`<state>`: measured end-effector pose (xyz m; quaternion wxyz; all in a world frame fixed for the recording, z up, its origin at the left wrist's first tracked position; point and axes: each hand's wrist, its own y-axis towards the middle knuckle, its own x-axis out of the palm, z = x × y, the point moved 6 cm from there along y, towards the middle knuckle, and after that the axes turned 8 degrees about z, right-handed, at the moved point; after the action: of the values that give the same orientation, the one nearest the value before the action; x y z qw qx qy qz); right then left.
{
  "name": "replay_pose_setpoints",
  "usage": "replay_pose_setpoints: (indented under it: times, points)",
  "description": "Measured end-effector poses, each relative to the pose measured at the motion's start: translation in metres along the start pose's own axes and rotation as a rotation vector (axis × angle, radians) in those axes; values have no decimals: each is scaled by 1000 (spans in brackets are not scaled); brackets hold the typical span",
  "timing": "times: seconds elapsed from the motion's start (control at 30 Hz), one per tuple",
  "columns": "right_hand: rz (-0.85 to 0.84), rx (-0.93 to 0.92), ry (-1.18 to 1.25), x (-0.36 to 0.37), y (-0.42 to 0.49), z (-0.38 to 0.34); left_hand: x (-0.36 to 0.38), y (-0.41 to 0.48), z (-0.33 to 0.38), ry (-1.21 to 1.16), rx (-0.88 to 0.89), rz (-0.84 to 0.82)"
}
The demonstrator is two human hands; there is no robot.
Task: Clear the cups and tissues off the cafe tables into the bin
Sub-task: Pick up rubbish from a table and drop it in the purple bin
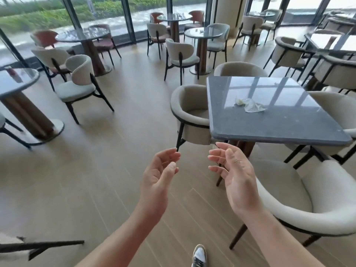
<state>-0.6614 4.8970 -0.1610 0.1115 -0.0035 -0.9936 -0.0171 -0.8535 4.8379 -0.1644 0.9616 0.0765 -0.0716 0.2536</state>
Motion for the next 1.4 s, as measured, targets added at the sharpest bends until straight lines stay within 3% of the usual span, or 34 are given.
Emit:
replay_pose_setpoints:
  times: [0.57, 1.0, 1.4]
  points:
    - [168, 26, 5, -35, 252, 15, 159, 235, -70, -17, -65, -178]
    - [533, -11, -9, -40, 460, 46, 260, 458, -143, -3, -126, -445]
    - [686, 80, -65, -112, 576, 96, 371, 551, -231, 121, -237, -524]
